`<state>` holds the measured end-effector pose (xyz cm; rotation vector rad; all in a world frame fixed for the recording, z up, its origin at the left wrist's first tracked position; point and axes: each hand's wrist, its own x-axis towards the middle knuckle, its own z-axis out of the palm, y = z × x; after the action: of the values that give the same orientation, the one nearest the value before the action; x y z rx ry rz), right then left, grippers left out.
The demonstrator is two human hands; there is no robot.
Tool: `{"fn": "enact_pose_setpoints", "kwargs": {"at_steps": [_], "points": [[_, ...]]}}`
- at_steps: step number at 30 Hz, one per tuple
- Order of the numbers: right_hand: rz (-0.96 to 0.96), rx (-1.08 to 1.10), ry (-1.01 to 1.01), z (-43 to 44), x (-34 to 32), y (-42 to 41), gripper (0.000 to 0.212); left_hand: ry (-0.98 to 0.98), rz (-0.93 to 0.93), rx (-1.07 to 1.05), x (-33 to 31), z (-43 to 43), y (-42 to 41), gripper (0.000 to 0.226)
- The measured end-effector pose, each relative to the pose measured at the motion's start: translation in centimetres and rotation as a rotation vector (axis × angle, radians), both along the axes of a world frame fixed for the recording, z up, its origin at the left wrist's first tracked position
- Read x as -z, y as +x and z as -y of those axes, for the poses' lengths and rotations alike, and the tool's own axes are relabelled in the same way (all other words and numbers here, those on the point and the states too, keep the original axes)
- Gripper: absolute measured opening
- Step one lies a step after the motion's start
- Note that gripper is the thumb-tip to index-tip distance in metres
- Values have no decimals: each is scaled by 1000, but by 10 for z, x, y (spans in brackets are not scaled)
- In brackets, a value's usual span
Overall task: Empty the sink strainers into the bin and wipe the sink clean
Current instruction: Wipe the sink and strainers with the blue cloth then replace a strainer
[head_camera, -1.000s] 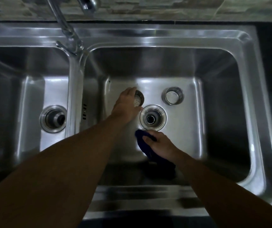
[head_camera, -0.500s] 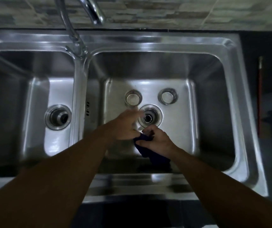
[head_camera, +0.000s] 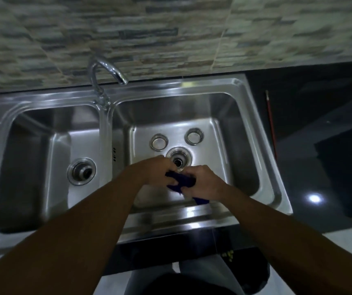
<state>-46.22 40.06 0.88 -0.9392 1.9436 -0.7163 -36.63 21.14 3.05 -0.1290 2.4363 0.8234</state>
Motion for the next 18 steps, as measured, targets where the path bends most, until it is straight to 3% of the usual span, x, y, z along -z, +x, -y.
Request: {"fn": "enact_pose_setpoints", "kwargs": {"at_steps": [4, 12, 18], "points": [[-165, -59, -25, -16, -3, 11, 38, -84, 78, 138, -33, -19, -13, 21], [-206, 7, -53, -64, -28, -24, 49, -169, 83, 168, -74, -53, -49, 19], [-278, -211, 106, -105, -70, -78, 48, -240, 48, 189, -86, -90, -85, 4]]}}
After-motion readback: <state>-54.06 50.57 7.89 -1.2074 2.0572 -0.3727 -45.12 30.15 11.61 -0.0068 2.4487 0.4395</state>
